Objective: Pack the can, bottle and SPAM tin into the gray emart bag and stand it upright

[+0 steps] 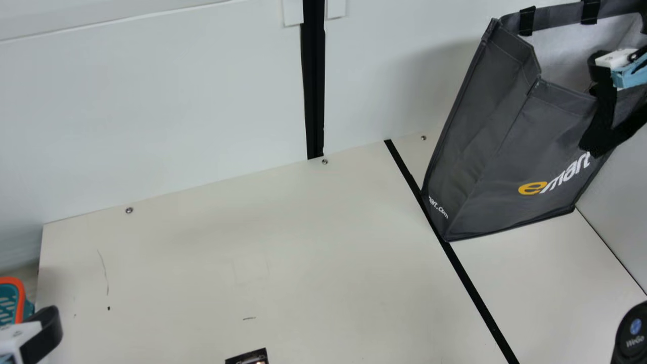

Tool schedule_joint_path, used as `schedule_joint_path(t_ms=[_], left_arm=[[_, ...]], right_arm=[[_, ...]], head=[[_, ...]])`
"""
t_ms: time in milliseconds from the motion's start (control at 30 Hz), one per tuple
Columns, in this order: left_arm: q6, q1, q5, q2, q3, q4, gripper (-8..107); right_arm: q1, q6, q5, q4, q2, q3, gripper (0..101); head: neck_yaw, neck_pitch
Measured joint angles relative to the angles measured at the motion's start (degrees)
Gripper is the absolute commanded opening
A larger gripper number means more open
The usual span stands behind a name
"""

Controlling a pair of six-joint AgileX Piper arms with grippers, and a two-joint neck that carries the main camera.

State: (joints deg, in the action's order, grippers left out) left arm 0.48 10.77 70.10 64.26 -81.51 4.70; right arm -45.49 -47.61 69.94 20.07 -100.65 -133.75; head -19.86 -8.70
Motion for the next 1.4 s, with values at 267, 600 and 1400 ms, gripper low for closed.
schedule_joint_path(t_ms=[267, 600, 1400], left_arm=[[0.0, 0.0, 0.0, 0.0, 0.0, 0.0, 90], [0.0, 0.0, 0.0, 0.0, 0.0, 0.0, 90], [0.0, 0.0, 0.0, 0.0, 0.0, 0.0, 90]], right_arm=[[2.43, -0.43, 0.01, 1.27, 0.13, -2.6, 95], [7.38, -0.71, 0.01, 1.78, 0.44, -4.21, 95], [27.05, 0.26, -0.04, -0.42, 4.31, 1.58, 95]], head=[[0.0, 0.0], [-0.09, 0.0], [-0.09, 0.0]])
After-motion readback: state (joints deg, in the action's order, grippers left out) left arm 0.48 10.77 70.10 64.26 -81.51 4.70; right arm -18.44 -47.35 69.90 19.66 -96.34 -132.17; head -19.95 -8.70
